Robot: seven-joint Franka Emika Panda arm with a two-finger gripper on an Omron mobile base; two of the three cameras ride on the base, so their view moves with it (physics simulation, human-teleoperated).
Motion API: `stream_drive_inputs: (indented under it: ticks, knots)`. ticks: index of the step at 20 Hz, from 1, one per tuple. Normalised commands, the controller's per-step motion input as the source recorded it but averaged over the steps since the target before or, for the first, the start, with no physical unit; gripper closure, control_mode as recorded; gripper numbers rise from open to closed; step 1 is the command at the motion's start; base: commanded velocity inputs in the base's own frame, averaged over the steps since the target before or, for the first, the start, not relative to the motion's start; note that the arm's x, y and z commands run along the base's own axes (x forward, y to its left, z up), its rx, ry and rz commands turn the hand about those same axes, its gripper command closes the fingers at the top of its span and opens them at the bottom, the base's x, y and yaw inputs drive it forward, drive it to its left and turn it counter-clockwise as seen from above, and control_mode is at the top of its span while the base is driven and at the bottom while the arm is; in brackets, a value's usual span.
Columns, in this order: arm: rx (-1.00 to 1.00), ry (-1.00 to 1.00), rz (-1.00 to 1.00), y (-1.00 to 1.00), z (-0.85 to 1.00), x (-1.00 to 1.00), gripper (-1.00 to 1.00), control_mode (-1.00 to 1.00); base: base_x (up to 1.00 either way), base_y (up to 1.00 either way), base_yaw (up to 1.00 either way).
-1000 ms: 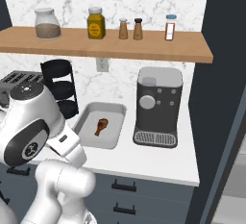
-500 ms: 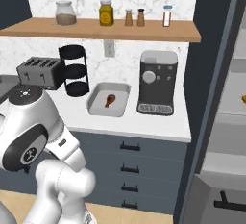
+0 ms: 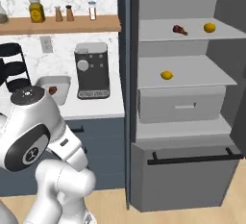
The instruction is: Place one lemon and one chicken drumstick in each tupperware on the nearby counter, to pack two identical lunches.
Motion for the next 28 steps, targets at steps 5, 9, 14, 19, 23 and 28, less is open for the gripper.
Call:
stream_drive_inputs:
  ticks: [5, 9, 14, 19, 23, 28]
  knots:
    - [0.0, 0.0, 0.0, 0.0, 0.0, 0.0, -1.0, 1.0, 0.43, -0.84, -0.18]
    - [0.0, 0.0, 0.0, 0.0, 0.0, 0.0, -1.0, 1.0, 0.96, -0.65, 0.13]
    - [0.0, 0.0, 0.0, 0.0, 0.0, 0.0, -1.0, 1.0, 0.96, -0.6, 0.31]
    - [0.0, 0.0, 0.0, 0.0, 0.0, 0.0, -1.0, 1.0, 0.42, -0.14, 0.32]
    - [0.0, 0.0, 0.0, 0.0, 0.0, 0.0, -1.0, 1.0, 0.0, -0.01, 0.33]
    - [0.0, 0.0, 0.0, 0.0, 0.0, 0.0, -1.0, 1.0, 0.25, -0.05, 0.23]
